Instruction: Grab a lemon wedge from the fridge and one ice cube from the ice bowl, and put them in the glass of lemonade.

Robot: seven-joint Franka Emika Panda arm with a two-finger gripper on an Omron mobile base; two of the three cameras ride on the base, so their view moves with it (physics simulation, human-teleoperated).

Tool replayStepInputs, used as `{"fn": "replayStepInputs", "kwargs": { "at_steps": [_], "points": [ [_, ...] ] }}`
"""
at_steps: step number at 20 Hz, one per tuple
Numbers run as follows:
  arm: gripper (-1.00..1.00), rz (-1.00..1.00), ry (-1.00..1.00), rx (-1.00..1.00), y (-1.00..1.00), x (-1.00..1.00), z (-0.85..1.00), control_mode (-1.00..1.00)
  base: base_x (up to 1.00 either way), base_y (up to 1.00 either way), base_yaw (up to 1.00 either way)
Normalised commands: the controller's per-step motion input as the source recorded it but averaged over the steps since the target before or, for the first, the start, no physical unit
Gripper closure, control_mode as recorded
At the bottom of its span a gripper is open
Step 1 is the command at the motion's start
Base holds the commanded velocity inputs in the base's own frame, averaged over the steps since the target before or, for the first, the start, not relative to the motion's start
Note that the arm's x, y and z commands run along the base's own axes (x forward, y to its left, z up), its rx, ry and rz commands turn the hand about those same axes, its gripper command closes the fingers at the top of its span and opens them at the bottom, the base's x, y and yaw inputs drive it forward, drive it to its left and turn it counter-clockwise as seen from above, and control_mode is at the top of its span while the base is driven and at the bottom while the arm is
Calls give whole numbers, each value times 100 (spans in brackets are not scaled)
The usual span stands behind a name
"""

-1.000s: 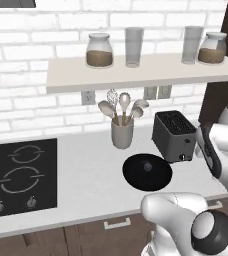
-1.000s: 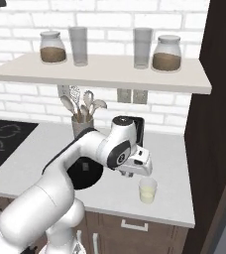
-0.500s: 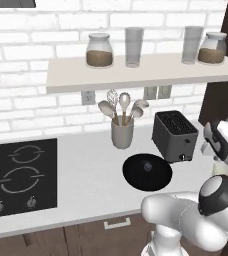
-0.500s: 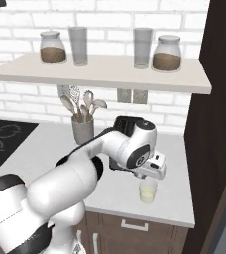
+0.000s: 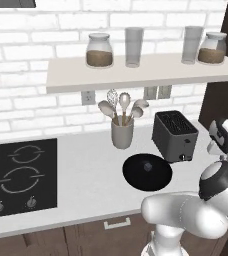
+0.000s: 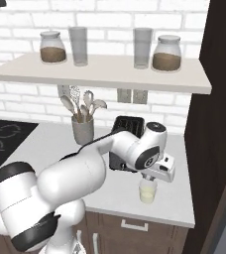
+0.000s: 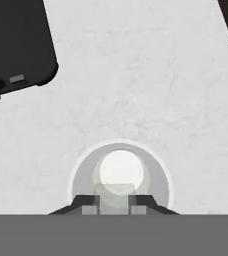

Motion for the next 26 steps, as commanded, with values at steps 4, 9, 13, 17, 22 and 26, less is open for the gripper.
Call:
{"fn": "replayStepInputs", "kwargs": {
  "at_steps": [4,9,13,17,22,26],
  "points": [
    [100,0,0,0,0,0,-6,-100,0,0,0],
    [100,0,0,0,0,0,-6,-100,0,0,0],
    [100,0,0,0,0,0,-3,-100,0,0,0],
    [100,0,0,0,0,0,0,-100,0,0,0],
    [100,0,0,0,0,0,-13,-100,0,0,0],
    [100,0,0,0,0,-3,0,-100,0,0,0]
  ]
}}
